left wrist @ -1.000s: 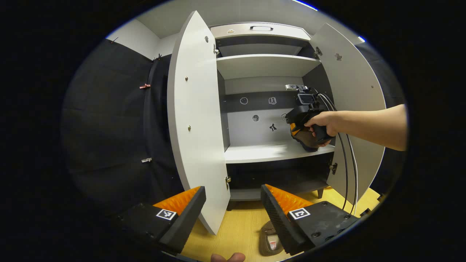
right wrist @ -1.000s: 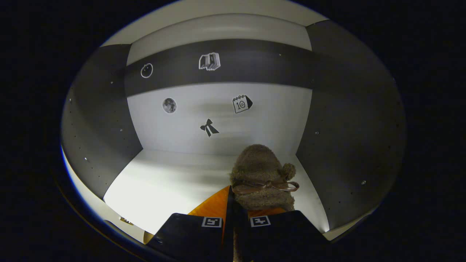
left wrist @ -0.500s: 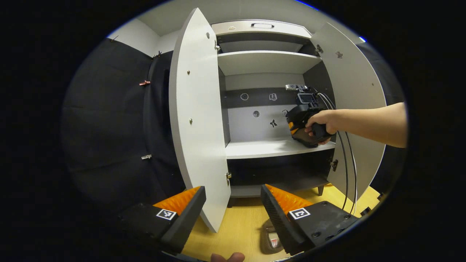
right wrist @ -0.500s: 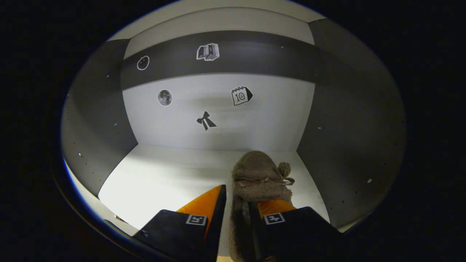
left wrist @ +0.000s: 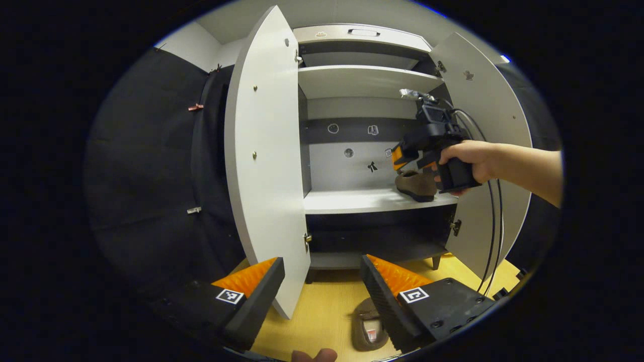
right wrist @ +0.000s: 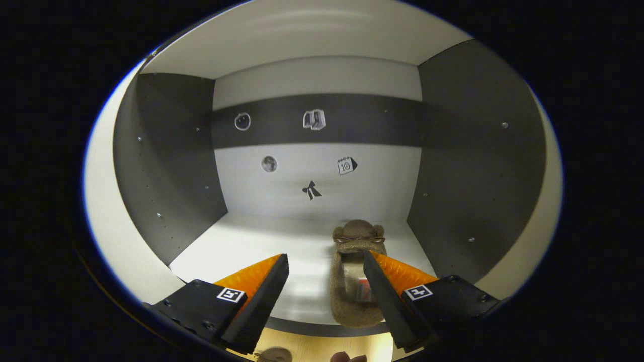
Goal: Grab one shoe with the right hand and put it into the shoe cabinet, grab the other shoe with the left hand and put it into the shoe cabinet; then close the right door with the right hand and the left door with the left hand.
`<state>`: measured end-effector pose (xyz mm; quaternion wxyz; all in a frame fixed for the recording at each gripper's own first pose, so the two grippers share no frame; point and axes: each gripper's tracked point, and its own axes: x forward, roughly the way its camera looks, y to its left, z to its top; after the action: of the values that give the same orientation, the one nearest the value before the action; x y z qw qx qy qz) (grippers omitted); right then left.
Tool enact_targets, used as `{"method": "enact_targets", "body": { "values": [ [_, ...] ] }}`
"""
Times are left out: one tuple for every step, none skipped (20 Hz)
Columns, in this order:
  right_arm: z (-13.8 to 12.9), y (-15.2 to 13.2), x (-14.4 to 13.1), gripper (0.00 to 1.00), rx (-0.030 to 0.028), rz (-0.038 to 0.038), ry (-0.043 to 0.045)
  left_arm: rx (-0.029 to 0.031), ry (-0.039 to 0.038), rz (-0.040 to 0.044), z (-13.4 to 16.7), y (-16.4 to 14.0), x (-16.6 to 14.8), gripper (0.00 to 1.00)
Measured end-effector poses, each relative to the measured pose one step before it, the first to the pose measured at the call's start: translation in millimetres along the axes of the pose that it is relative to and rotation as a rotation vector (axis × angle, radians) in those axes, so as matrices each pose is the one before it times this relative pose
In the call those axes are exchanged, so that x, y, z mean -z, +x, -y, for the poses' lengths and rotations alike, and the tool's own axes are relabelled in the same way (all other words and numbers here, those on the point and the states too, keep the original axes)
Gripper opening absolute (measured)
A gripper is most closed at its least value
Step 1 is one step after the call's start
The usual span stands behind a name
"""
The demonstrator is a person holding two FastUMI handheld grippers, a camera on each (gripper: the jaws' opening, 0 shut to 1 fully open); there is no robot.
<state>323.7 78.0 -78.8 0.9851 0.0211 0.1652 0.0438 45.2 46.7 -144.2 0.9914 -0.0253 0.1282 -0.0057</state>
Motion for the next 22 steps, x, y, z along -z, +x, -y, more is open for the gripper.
{"method": "enact_targets", "body": {
  "values": [
    [-1.05,-15.47,-5.72,0.98,-0.00466,0.03487,0.00784,0.0285,-0.00096,-0.0217,6.3,3.1,9.77,0.96],
    [-1.32,-16.58,-5.92,0.99,-0.00756,0.03151,0.00463,0.02979,0.00211,-0.02422,6.06,2.63,11.48,0.97],
    [-1.26,-16.45,-5.33,0.98,-0.0049,0.03133,0.00545,0.02605,0.00428,-0.03016,5.46,3.33,13.23,0.97],
    [-0.99,-18.89,-5.18,0.99,-0.00609,0.02533,0.00172,0.02399,0.00163,-0.04072,5.71,2.13,18.11,0.96],
    [-1.03,-17.51,-5.2,0.98,-0.00769,0.02415,-0.00071,0.01687,-0.00075,-0.04315,5.16,3.79,18.25,0.96],
    [-0.93,-15.91,-5.44,0.98,-0.00463,0.02304,-0.00082,0.01464,-0.00061,-0.0443,3.81,5.57,18.73,0.96],
    [-0.92,-16.06,-4.92,0.98,-0.00949,0.01851,0.00292,0.01405,0.00116,-0.03501,4.05,5.11,16.45,0.97],
    [-2.31,-15.24,-5.35,0.98,-0.01043,0.01948,0.0076,0.01758,0.00204,-0.03342,5.15,6.27,16.85,0.97],
    [-1.1,-14.37,-6.91,0.98,-0.00885,0.02421,0.00557,0.01467,0.00336,-0.03259,3.48,8.42,15.24,0.96],
    [0.42,-13.9,-6.41,0.98,-0.00506,0.02138,0.00134,0.00895,0.00913,-0.02761,1.28,9.73,14.67,0.97],
    [0.01,-12.89,-5.52,0.98,-0.00586,0.01935,-0.00421,0.0081,0.01182,-0.0216,2.41,9.93,12.27,0.96],
    [0.4,-10.61,-6.53,0.98,-0.00255,0.01411,-0.00796,0.00531,0.01038,-0.01873,1.82,9.75,8.4,0.96],
    [-0.28,-12.49,-6.86,0.98,-0.00775,0.01273,-0.00991,0.00659,0.00554,-0.00946,2.82,11.43,6.59,0.93],
    [0.23,-12.42,-4.82,0.98,0.00268,0.00511,-0.00685,0.00549,0.00036,-0.01071,1.2,10.83,6.34,0.92],
    [-0.12,-13.01,-3.76,0.98,-0.00552,0.00139,0.00321,-0.00431,-0.00627,-0.0056,-0.67,10.21,3.39,0.89],
    [-0.72,-10.57,-4.49,0.98,-0.0034,0.0024,0.01157,0.00044,-0.01539,-0.00557,0.58,12.02,3.34,0.87],
    [0.31,-9.85,-4.69,0.98,-0.00512,0.00214,0.01261,0.00746,-0.01679,-0.00965,0.8,12.41,3.67,0.84],
    [2.45,-9.34,-4.02,0.98,0.00176,0.0021,0.00865,0.00392,-0.00868,-0.01058,-1.34,10.95,5.27,0.84],
    [2.29,-8.5,-3.69,0.98,-0.00051,0.00195,0.00631,-0.00025,-0.00686,-0.01388,-2.28,10.66,4.32,0.84],
    [4.03,-7.98,-4.22,0.98,0.00617,0.00711,0.00714,-0.00005,-0.00545,-0.01615,-0.85,10.42,5.55,0.84],
    [3.6,-6.62,-1.78,0.98,0.00354,0.00192,0.00711,-0.00586,0.00196,-0.01927,-2.2,8.35,5.07,0.81],
    [4.88,-6.4,-0.42,0.98,0.00733,-0.00291,0.00602,-0.00591,0.00843,-0.01226,-2.77,8.61,4.67,0.8]
  ]
}}
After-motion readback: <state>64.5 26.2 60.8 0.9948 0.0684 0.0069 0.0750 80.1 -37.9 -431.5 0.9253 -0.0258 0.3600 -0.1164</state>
